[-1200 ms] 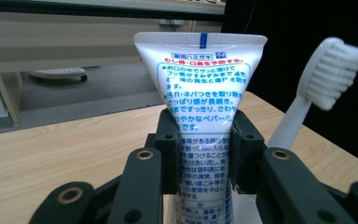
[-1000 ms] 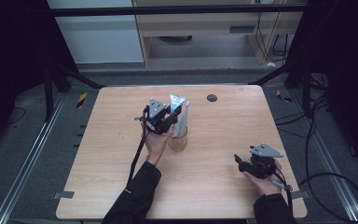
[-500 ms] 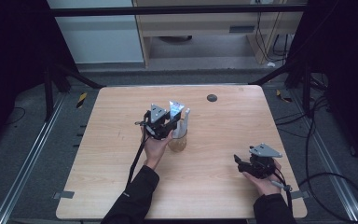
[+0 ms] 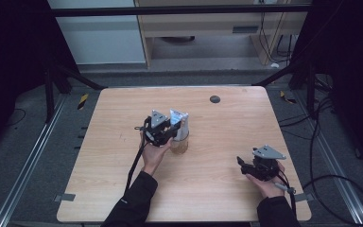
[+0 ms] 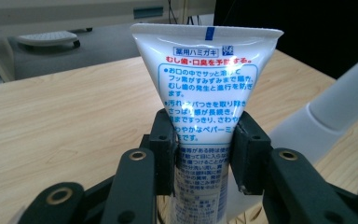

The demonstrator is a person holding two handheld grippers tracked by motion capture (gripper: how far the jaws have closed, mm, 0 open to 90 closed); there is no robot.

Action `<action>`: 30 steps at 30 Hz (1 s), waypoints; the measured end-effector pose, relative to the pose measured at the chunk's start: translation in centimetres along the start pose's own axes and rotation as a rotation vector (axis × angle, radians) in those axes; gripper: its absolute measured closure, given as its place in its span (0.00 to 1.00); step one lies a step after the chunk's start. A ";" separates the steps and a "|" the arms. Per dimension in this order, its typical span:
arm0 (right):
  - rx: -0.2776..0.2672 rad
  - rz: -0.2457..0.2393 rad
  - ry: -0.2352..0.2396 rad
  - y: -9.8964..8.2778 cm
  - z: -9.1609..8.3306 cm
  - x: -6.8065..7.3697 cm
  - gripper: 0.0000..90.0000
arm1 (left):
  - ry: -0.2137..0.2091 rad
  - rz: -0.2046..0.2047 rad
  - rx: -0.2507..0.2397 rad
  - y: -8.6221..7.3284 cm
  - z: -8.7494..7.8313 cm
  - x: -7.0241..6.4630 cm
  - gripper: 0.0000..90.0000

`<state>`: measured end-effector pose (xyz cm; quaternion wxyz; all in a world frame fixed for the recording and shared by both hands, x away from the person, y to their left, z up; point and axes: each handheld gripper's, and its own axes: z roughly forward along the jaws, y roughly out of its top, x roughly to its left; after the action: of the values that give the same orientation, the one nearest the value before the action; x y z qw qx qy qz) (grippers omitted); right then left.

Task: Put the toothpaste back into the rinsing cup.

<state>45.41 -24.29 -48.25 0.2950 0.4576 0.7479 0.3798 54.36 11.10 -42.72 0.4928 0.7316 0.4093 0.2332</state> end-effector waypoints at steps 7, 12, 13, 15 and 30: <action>-0.007 -0.002 -0.002 0.1 -0.2 0.1 0.31 | 0.012 0.039 0.048 -0.7 -0.5 -0.2 0.64; -0.014 0.000 -0.003 0.2 -0.3 0.2 0.30 | 0.009 0.058 0.063 -0.7 -1.1 -0.2 0.62; -0.017 -0.002 -0.004 0.2 -0.4 0.2 0.30 | 0.010 0.064 0.065 -0.7 -1.4 -0.3 0.60; -0.020 0.003 -0.001 0.3 -0.4 0.2 0.30 | 0.000 0.064 0.065 -0.7 -1.9 -0.3 0.55; -0.023 0.035 -0.012 0.1 -1.0 0.1 0.27 | 0.018 0.105 0.041 -2.1 -6.1 0.3 0.36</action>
<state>44.60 -24.47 -47.64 0.2982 0.4694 0.7336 0.3906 49.20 14.97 -42.18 0.4612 0.7599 0.3793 0.2569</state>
